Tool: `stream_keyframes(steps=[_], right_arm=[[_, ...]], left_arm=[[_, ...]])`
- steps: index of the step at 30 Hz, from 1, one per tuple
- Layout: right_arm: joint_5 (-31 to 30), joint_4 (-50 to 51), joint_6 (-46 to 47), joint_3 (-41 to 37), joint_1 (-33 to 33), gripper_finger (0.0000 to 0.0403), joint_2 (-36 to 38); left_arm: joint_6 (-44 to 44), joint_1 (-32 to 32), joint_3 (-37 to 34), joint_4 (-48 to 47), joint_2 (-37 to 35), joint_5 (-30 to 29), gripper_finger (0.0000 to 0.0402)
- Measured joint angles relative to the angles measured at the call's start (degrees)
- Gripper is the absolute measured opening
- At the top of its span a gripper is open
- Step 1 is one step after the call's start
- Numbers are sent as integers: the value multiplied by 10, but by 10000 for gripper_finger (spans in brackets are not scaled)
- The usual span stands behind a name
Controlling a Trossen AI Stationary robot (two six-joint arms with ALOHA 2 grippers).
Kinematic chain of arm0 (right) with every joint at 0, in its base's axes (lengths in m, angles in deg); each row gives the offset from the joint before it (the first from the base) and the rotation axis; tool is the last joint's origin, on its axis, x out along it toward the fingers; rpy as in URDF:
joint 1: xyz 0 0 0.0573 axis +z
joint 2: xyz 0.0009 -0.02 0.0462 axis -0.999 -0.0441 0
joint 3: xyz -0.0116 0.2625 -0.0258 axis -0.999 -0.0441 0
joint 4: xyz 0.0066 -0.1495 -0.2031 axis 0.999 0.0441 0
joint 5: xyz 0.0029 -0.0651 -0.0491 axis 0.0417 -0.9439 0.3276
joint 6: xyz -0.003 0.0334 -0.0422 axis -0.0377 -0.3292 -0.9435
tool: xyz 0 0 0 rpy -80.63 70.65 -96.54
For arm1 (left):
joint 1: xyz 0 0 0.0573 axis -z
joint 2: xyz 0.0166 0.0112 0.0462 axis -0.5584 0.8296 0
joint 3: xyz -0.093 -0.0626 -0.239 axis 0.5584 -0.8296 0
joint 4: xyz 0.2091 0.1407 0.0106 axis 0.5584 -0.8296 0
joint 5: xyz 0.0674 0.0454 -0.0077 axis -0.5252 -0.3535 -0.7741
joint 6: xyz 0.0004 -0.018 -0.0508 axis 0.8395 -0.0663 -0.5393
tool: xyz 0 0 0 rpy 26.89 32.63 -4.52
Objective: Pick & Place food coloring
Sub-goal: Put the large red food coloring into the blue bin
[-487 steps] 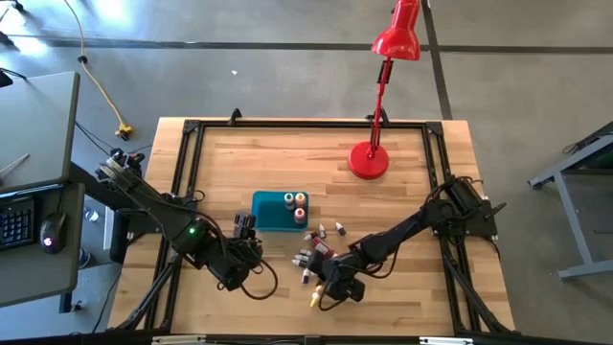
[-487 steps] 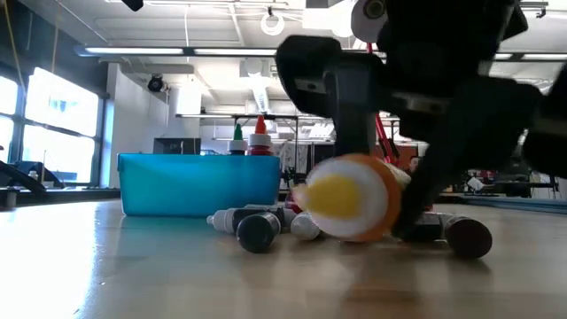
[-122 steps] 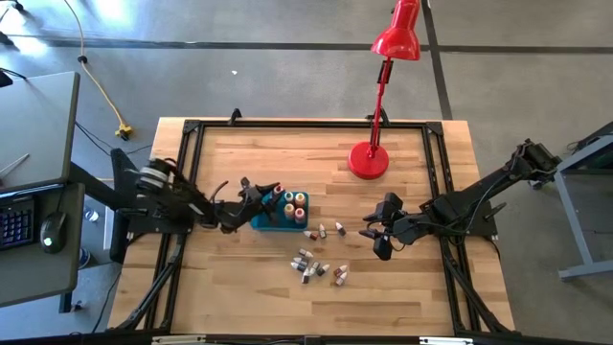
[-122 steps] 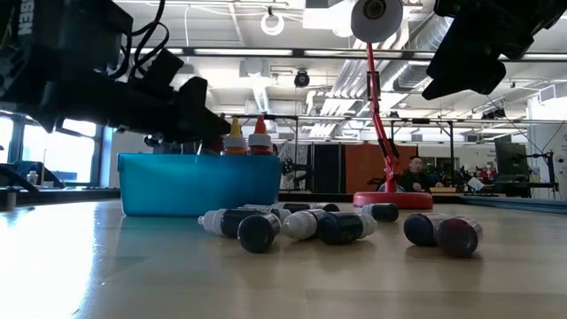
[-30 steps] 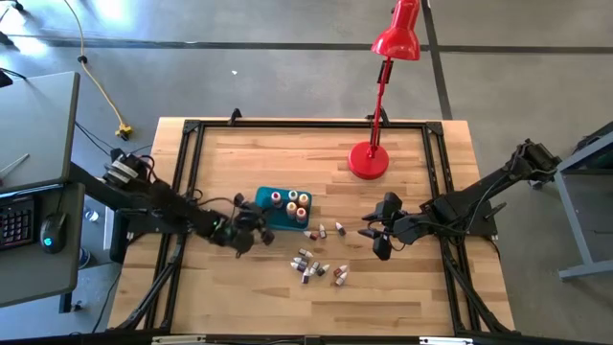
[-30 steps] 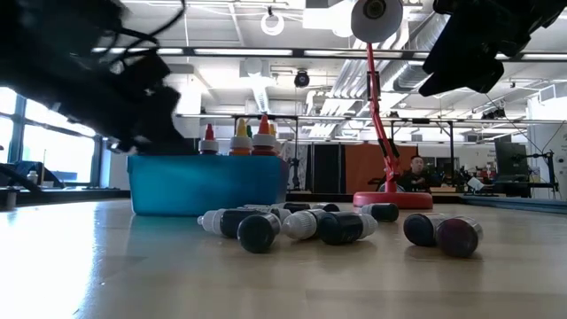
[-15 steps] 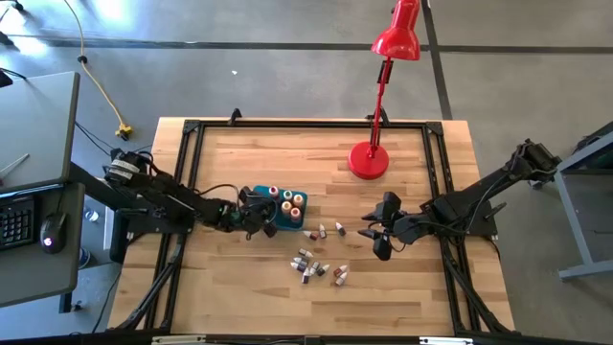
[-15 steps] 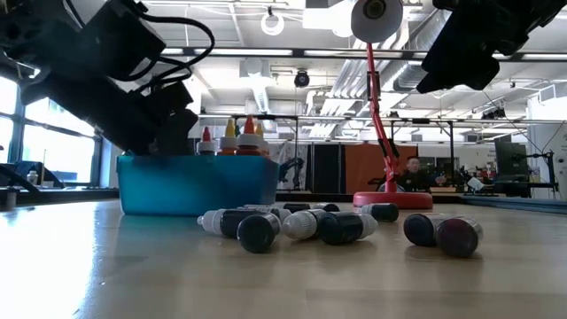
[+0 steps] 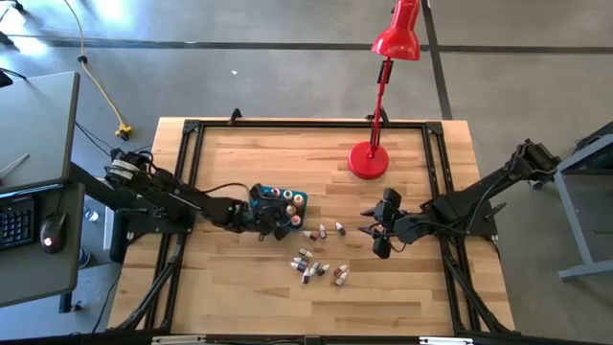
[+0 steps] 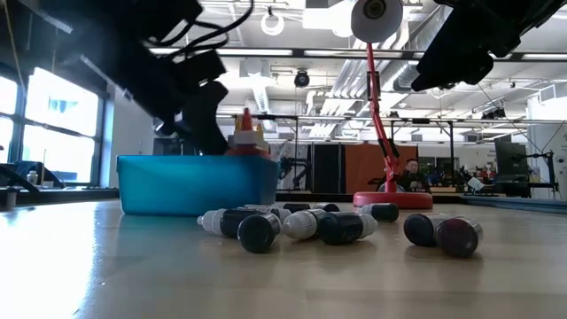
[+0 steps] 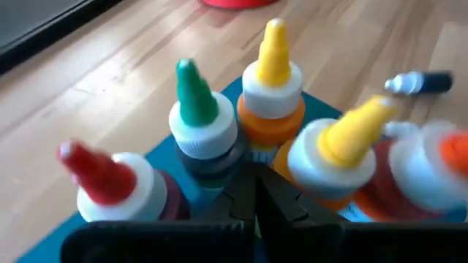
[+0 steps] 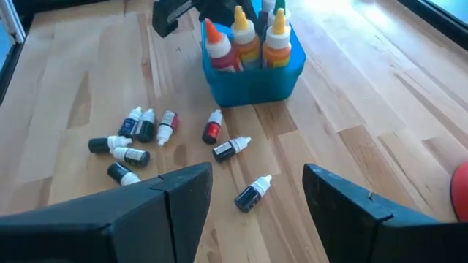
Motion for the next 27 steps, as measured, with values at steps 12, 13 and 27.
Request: stream_keyframes(steps=[12, 13, 27], right_arm=[[18, -65, -14, 0, -31, 209, -60], [32, -75, -18, 0, -38, 209, -65], [108, -281, -122, 0, -123, 209, -172]], left_arm=[[-11, 0, 279, -473, 0, -61, 0], [-4, 0, 303, -499, 0, -61, 0], [-19, 59, 484, -728, 0, -100, 0]])
